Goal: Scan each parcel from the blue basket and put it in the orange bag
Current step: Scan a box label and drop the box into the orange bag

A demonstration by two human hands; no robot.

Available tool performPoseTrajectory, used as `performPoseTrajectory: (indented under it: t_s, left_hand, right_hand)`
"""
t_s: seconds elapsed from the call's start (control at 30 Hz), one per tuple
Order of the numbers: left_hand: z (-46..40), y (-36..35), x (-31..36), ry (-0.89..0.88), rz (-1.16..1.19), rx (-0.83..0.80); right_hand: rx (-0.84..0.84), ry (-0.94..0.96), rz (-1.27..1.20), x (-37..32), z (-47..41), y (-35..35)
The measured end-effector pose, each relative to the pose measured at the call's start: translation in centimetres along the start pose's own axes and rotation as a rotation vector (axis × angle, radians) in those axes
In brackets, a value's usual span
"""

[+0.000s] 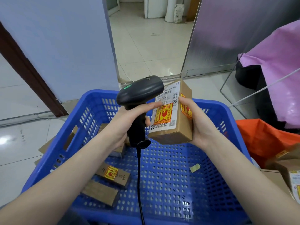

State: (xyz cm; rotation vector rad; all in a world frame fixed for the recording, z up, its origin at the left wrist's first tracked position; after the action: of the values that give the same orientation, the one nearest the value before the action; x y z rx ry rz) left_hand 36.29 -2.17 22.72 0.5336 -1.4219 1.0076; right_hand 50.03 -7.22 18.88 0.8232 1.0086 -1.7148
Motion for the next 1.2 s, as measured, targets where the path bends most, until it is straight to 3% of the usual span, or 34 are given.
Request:
performPoseTrajectory:
  t_s: [0.1, 0.27, 0.4, 0.57, 1.2]
  left_hand:
    - [-0.1, 0.5, 0.6, -0.045, -0.035, 0.008]
    - [-0.5, 3.9, 1.3, -0.071, -0.114, 0.191]
    - [-0.5, 3.3, 0.2, 0.049, 0.069, 0.093]
    - [-0.4, 2.6, -0.6, 0.126, 0.049, 0.027]
    - [0.0, 2.1, 0.3, 0.089, 0.005, 0.03]
  right_hand:
    - [0.015, 0.002, -0.034, -0.3, 0.1, 0.3]
    - [0.018, 0.028, -0.066, -1.1, 0.3, 0.9]
    - [0.059, 0.125, 0.062, -1.9, 0.4, 1.0]
    - [0.114, 0.219, 0.133, -2.4, 0.1, 1.2]
    - [0.106, 0.267, 0.181, -2.6, -0.2, 1.2]
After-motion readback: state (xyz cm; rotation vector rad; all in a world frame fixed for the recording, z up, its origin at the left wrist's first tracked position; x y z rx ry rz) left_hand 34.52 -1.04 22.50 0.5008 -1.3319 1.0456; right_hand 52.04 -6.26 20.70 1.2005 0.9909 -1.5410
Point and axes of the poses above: each hand's wrist, its own z-axis away from the middle knuckle, its own y-axis out of the back of the hand, x = y × z, the point moved 9 cm from there along -z, towards the middle knuckle, and after that the axes turned 7 degrees about z, right-handed, at the moved point
